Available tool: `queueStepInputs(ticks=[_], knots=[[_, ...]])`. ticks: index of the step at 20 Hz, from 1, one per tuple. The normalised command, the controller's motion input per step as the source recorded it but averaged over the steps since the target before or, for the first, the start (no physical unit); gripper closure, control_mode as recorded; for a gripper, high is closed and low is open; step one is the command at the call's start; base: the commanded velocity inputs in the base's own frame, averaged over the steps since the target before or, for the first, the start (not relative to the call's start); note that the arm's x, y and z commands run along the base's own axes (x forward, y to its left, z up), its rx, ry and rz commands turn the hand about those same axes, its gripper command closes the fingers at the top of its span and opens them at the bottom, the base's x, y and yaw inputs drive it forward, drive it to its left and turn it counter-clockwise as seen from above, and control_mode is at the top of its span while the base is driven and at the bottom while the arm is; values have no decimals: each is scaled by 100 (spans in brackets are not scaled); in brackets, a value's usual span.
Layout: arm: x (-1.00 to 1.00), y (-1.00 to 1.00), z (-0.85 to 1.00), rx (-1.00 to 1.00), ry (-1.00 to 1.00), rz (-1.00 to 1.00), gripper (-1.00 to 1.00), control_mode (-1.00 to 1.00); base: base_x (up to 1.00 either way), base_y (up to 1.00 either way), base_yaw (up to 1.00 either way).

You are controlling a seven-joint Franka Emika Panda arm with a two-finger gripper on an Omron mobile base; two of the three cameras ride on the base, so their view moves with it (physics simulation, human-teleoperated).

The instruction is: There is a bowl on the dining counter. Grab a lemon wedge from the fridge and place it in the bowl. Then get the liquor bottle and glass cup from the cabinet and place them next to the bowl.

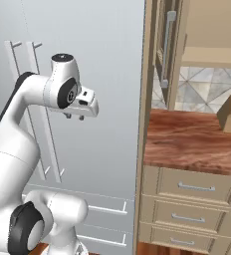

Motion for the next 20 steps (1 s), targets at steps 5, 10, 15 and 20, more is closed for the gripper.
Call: queueStepInputs(ticks=[5, 10, 15, 20], knots=[[0, -1, -1, 0, 0, 0, -100, 100, -23, 13, -1], [0, 0, 0, 0, 0, 0, -100, 100, -88, 22, 0], [0, 0, 0, 0, 0, 0, -100, 100, -53, 46, 0], [0, 0, 0, 0, 0, 0, -100, 100, 4, 54, 0]])
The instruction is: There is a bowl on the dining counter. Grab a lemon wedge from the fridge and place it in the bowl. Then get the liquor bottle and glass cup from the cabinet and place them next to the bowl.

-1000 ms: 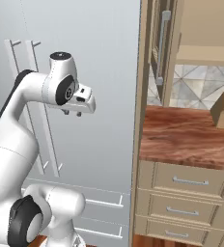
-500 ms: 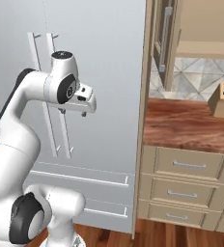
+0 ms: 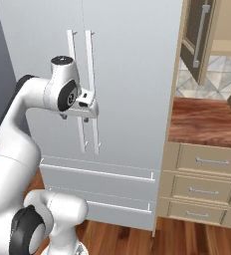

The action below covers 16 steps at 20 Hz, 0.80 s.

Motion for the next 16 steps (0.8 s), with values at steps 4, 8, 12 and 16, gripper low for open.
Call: queueStepInputs(ticks=[4, 8, 12, 16], knots=[[0, 0, 0, 0, 0, 0, -100, 100, 2, 5, 0], [12, 0, 0, 3, -2, 0, -100, -100, 0, 0, 0], [73, 0, 0, 11, -16, 0, -100, -100, 0, 0, 0], [100, 0, 0, 13, -19, 0, -100, -100, 0, 0, 0]])
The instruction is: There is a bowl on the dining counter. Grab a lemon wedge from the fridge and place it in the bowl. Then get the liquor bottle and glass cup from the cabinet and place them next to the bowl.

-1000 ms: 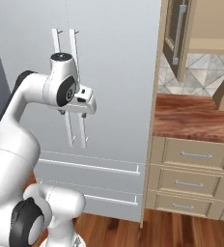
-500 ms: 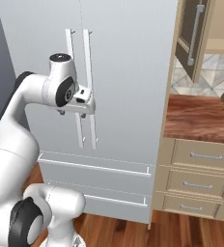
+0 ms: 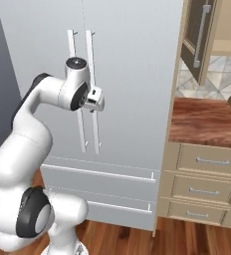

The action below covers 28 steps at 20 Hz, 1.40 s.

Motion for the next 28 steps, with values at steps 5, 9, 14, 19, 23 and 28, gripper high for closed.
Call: queueStepInputs(ticks=[5, 9, 14, 19, 23, 28], knots=[[86, 0, 0, 6, -8, 0, -100, -100, 0, 0, 0], [87, 0, -10, 4, -7, 0, -100, -100, 0, 0, 0], [46, 0, -26, 0, -5, 0, -100, -100, 0, 0, 0], [46, 0, -28, 0, -13, 0, -100, -100, 0, 0, 0], [51, 0, -21, 1, -14, 0, -100, -100, 0, 0, 0], [40, 0, -22, 0, -8, -2, 100, -100, 0, 0, 0]])
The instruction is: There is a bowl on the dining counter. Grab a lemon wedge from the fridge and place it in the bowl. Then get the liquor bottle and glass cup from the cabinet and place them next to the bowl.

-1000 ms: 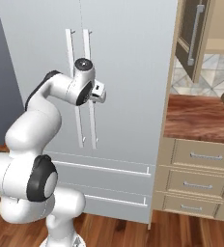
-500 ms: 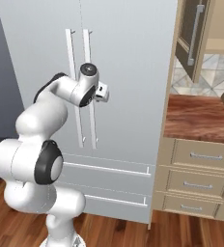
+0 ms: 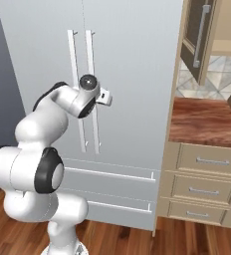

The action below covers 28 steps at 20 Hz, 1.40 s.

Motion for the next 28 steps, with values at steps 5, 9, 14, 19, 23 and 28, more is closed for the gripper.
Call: queueStepInputs(ticks=[5, 9, 14, 19, 23, 28], knots=[[37, 0, -9, 0, 0, -3, 100, -100, 0, 0, 0], [-3, -5, 0, 0, 0, 0, 100, -100, 0, 0, 0], [-47, -24, 0, 0, 0, 0, 100, -100, 0, 0, 0], [-94, -57, 0, -1, 0, 0, 100, -100, 0, 0, 0], [-96, -57, 0, -7, 0, 0, 100, -100, 0, 0, 0], [-92, -44, 4, -13, 0, 0, -100, -100, 0, 0, 0]])
